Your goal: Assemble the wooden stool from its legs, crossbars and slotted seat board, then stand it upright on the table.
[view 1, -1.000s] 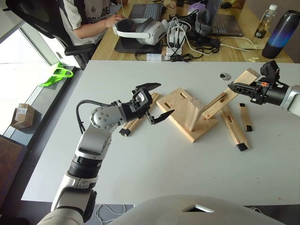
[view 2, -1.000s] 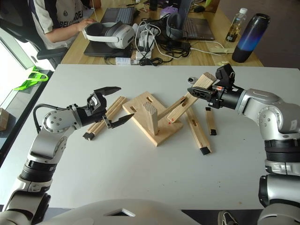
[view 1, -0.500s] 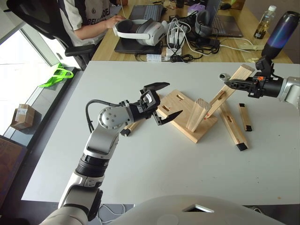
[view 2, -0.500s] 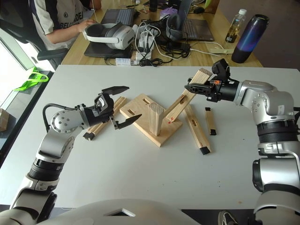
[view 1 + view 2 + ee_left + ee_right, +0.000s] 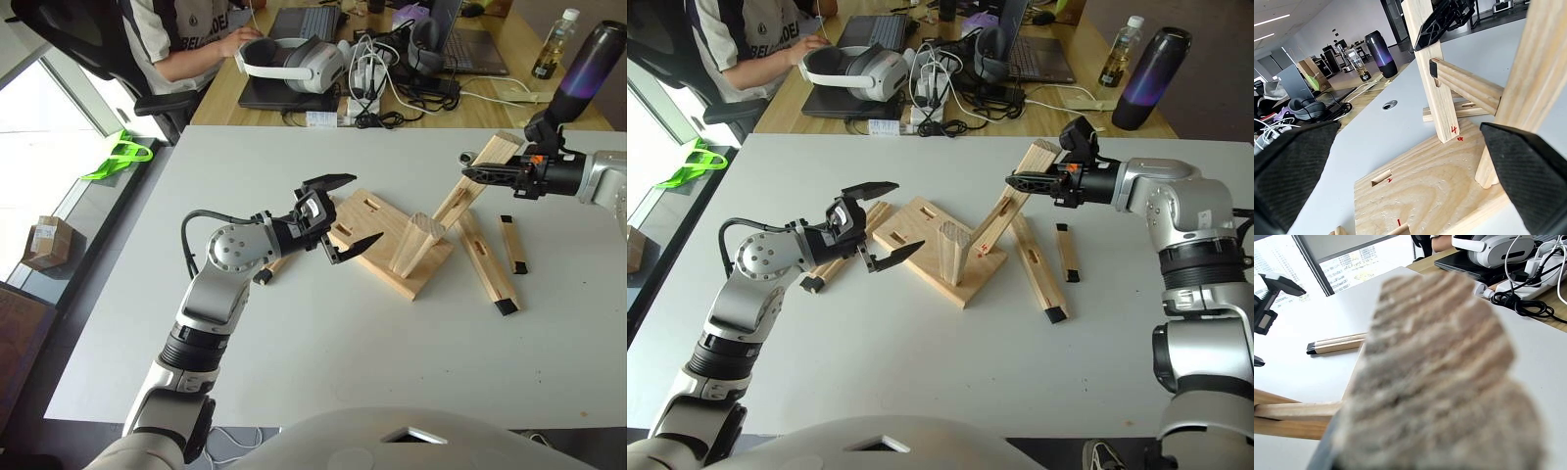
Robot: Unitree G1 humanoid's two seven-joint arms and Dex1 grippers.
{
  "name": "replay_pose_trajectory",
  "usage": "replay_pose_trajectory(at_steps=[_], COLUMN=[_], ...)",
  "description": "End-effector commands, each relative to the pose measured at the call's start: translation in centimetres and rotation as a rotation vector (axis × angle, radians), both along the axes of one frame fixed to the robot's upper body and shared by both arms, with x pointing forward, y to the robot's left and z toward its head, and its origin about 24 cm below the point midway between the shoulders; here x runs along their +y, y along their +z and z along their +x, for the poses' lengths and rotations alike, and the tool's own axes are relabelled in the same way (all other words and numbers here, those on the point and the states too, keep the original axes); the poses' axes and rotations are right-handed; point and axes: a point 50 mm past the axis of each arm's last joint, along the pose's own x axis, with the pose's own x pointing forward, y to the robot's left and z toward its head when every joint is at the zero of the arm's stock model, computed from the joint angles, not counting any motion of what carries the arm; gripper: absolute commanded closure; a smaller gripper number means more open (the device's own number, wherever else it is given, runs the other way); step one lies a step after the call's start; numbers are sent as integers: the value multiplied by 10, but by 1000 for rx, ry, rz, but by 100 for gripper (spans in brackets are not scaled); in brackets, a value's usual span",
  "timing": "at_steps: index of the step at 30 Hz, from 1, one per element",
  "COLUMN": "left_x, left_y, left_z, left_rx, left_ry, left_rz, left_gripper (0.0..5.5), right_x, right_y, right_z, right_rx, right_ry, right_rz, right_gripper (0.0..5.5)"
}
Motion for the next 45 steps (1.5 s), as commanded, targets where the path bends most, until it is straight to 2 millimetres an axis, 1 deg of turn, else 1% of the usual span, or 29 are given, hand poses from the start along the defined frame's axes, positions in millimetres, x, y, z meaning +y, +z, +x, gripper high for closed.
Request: replay_pose_trajectory(at_steps=[1, 4, 8, 9, 12, 14, 15, 16, 17, 18, 20, 21, 22, 24, 25, 26, 27, 29, 31, 33, 34, 35, 37, 39, 41, 43, 45], left_x=[-2, -2, -3, -3, -2, -1, -1, 0, 0, 0, -2, -4, -5, -4, -3, -3, -4, -7, -7, -6, -5, -5, -6, -4, -2, -2, -2], left_y=[2, 2, 2, 2, 2, 1, 1, 2, 4, 6, 10, 12, 14, 13, 12, 10, 9, 9, 9, 10, 10, 10, 10, 9, 8, 8, 8], left_z=[-2, -2, -2, -2, -2, -2, -2, -1, 0, 3, 7, 9, 10, 11, 11, 10, 9, 9, 10, 11, 11, 11, 12, 11, 10, 10, 11], left_rx=[-23, -25, -27, -26, -26, -28, -29, -33, -38, -46, -65, -72, -76, -77, -76, -74, -73, -72, -74, -78, -79, -80, -81, -77, -72, -71, -71], left_ry=[-26, -29, -29, -28, -19, -12, -8, 0, 7, 17, 29, 26, 21, 14, 15, 17, 19, 16, 12, 13, 14, 14, 16, 23, 33, 41, 43], left_rz=[24, 26, 28, 28, 33, 36, 35, 31, 25, 17, -2, -9, -13, -8, -6, -9, -12, -20, -22, -22, -22, -22, -26, -29, -32, -36, -39], left_gripper=[10, 10, 10, 10, 10, 10, 10, 10, 10, 10, 10, 10, 10, 10, 10, 10, 10, 10, 10, 10, 10, 10, 10, 10, 10, 10, 10], right_x=[-3, -2, -1, -1, -5, -4, -2, 2, 6, 10, 17, 15, 10, -1, -2, -1, 2, 7, 2, -6, -8, -9, -9, -9, -7, -2, 3], right_y=[-83, -88, -86, -85, -86, -83, -82, -82, -83, -86, -88, -89, -90, -83, -77, -75, -76, -93, -118, -126, -127, -123, -105, -72, -38, -11, 11], right_z=[-20, -21, -19, -18, -15, -13, -12, -11, -10, -8, 0, 5, 8, 10, 10, 8, 5, -5, -17, -24, -25, -22, -12, -1, 1, -1, 3], right_rx=[279, 293, 285, 270, 202, 159, 145, 132, 124, 98, -46, -134, -198, -293, -338, -348, -340, -230, 22, 165, 180, 145, 54, -114, -286, -417, -504], right_ry=[-19, 36, 63, 59, 40, 50, 54, 55, 50, 40, -41, -133, -217, -366, -399, -399, -379, -298, -261, -226, -218, -223, -297, -392, -442, -481, -539], right_rz=[-342, -382, -398, -403, -491, -530, -527, -509, -489, -441, -302, -233, -187, -88, -52, -18, -11, -61, -158, -249, -292, -300, -209, -55, 54, 117, 172], right_gripper=[449, 449, 449, 449, 449, 448, 411, 394, 363, 344, 307, 296, 296, 296, 296, 296, 296, 296, 296, 296, 296, 296, 296, 296, 296, 296, 296])
